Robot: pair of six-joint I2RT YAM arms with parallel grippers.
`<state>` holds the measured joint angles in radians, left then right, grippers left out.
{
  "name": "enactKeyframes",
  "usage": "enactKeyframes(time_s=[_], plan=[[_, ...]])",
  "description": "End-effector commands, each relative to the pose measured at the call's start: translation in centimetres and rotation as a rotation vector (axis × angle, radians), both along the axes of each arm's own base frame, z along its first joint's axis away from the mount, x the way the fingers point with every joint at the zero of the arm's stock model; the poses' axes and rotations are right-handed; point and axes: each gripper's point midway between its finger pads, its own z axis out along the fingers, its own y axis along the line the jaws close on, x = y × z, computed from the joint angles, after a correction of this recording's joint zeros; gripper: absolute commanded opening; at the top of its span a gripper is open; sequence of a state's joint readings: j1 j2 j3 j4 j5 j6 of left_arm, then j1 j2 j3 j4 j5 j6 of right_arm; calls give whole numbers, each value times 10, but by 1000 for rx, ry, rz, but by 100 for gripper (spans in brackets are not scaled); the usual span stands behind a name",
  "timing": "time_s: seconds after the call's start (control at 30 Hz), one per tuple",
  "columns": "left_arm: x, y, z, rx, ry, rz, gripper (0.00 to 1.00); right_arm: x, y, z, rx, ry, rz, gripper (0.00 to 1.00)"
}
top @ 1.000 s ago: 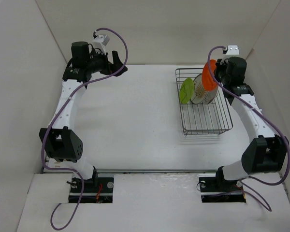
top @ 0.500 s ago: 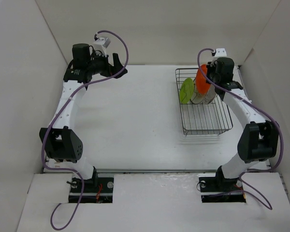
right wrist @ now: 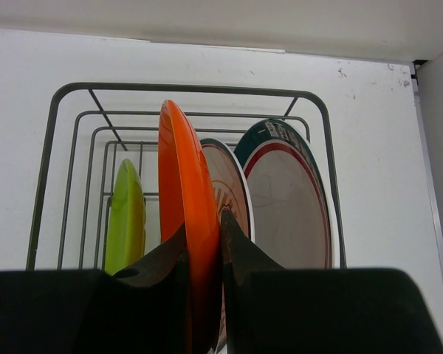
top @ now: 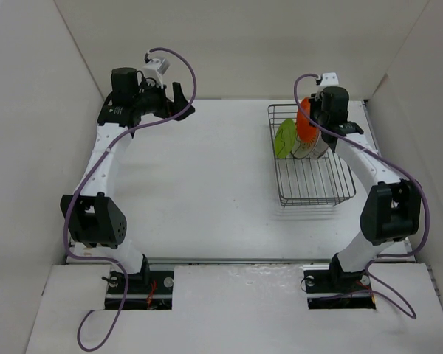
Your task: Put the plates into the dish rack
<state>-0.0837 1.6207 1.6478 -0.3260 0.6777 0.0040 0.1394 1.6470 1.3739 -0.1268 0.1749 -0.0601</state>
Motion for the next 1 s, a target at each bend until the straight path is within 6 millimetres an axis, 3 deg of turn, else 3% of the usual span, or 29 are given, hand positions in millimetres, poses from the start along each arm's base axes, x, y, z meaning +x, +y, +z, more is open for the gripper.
enactKeyframes(time_s=[0.0, 0.57, 0.73, 0.83, 0.9, 0.97], plan=[[-8, -2, 25, -2, -90, -25, 100, 11, 1, 29, -8, -98, -15, 0], [-10, -2, 29, -3, -99, -25, 100, 10, 16, -18, -7, -7, 5, 0], [-10, -2, 28, 4, -105, -28, 100, 11, 23, -21, -7, -9, -1, 0], [-10, -2, 28, 4, -105, -28, 100, 12, 24, -27, -17, 2, -9, 9], [-10, -2, 28, 4, -105, -28, 100, 11, 29, -27, -17, 2, 0, 20], [-10, -2, 28, 4, -105, -28, 100, 9, 27, -31, -23, 10, -9, 39]])
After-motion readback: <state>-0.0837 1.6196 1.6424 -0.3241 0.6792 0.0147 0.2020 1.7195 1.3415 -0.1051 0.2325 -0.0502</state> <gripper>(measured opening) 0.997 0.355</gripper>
